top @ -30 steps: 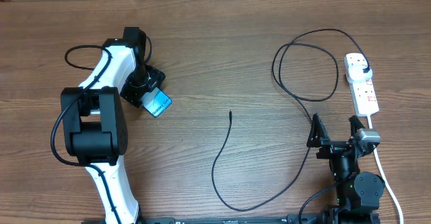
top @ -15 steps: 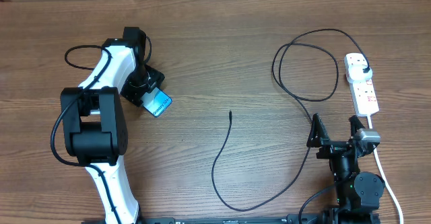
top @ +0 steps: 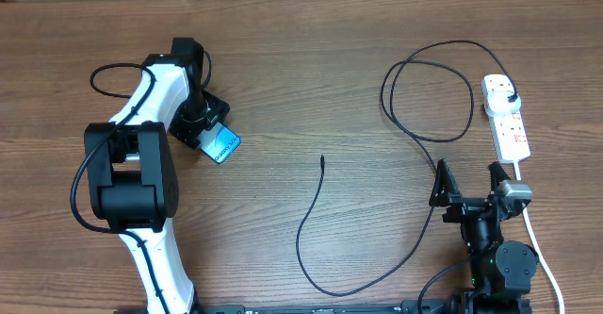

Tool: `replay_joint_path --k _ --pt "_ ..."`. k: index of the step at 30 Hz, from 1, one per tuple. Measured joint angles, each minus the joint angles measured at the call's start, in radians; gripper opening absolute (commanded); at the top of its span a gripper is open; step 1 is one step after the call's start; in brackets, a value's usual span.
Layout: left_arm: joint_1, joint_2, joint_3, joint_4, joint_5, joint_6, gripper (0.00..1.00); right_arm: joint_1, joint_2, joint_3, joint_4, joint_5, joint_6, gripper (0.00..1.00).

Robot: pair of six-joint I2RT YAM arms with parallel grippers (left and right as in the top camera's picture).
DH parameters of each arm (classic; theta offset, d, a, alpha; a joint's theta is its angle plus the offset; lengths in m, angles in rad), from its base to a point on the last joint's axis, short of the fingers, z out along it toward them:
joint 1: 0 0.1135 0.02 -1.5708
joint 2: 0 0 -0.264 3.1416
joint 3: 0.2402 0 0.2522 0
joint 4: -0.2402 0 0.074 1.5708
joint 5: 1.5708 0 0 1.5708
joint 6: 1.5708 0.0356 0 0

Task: Plug charger to phone and switch on socket

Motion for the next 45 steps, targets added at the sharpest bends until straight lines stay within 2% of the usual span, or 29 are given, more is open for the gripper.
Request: replay_joint_path --k 8,11,14,19,30,35,42,45 --pt "0.004 -0.002 0.0 0.015 0.023 0.0 0.12 0.0 0.0 0.0 0.0 0.0 0.0 1.0" --pt "0.004 -0.002 0.0 0.015 0.023 0.0 0.11 0.0 0.0 0.0 -0.001 0.0 0.0 1.0" --pt "0.005 -0.002 0.0 0.016 0.029 0.001 0.04 0.0 0.0 0.0 0.0 0.0 0.0 1.0" --pt "0.004 -0.003 0.013 -0.016 0.057 0.008 0.04 0.0 0.0 0.0 0.0 0.0 0.0 1.0" --pt "0.004 -0.003 0.182 -0.132 0.095 0.026 0.04 0.0 0.0 0.0 -0.001 0.0 0.0 1.0" --pt "0.003 -0.003 0.232 -0.135 0.214 0.042 0.04 0.0 0.0 0.0 0.0 0.0 0.0 1.0" --pt "0.003 -0.003 0.312 -0.108 0.533 0.063 0.04 0.0 0.0 0.0 0.0 0.0 0.0 1.0" --pt "0.003 -0.003 0.312 -0.106 0.713 0.063 0.04 0.0 0.0 0.0 -0.001 0.0 0.001 1.0"
